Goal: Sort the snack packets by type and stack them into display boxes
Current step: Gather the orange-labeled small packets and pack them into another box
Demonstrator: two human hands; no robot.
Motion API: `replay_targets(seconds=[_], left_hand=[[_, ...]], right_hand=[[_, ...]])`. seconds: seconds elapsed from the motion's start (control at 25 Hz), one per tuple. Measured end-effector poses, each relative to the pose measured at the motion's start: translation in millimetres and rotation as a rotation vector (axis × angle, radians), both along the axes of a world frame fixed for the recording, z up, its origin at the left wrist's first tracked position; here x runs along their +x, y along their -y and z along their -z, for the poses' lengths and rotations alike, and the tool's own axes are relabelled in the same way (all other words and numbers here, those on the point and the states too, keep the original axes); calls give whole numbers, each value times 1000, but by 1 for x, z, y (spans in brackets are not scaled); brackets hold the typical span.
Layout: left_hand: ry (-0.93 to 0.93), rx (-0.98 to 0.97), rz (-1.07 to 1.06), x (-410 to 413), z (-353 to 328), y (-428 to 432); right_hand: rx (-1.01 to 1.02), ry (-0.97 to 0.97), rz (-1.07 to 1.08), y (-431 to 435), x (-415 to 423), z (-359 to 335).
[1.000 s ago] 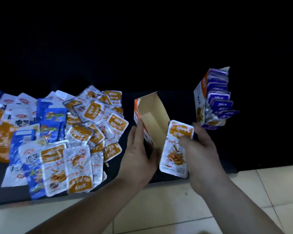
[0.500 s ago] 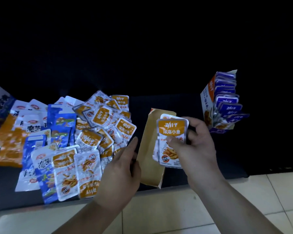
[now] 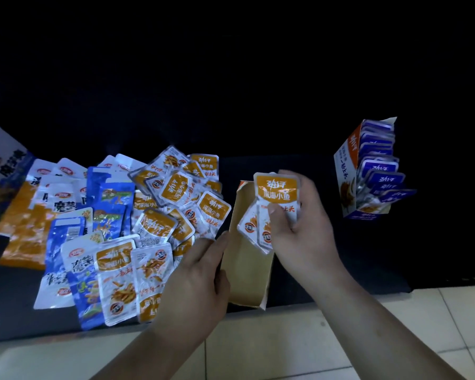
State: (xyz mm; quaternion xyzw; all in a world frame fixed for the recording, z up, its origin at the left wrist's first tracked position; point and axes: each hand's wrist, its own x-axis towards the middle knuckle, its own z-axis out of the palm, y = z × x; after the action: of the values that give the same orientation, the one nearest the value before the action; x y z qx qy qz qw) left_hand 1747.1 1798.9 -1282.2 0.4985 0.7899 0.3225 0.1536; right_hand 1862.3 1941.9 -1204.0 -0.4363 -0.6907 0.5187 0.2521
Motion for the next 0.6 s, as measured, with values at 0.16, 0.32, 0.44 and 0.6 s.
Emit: replay_targets(seconds=[0.16,0.32,0.44,0.6], left_hand=[[157,205,-61,3,-31,-18],[82,192,-43,16,-50,-30],[36,155,-32,21,-54,-33],[74,142,-46,23,-47,-31]], right_hand=[[-99,-104,-57,6,0,-10],[-152,-122,-73,16,-2,-12],[-91,-84,-113,14,4,-14],[-140,-100,-145,8,9,-18]])
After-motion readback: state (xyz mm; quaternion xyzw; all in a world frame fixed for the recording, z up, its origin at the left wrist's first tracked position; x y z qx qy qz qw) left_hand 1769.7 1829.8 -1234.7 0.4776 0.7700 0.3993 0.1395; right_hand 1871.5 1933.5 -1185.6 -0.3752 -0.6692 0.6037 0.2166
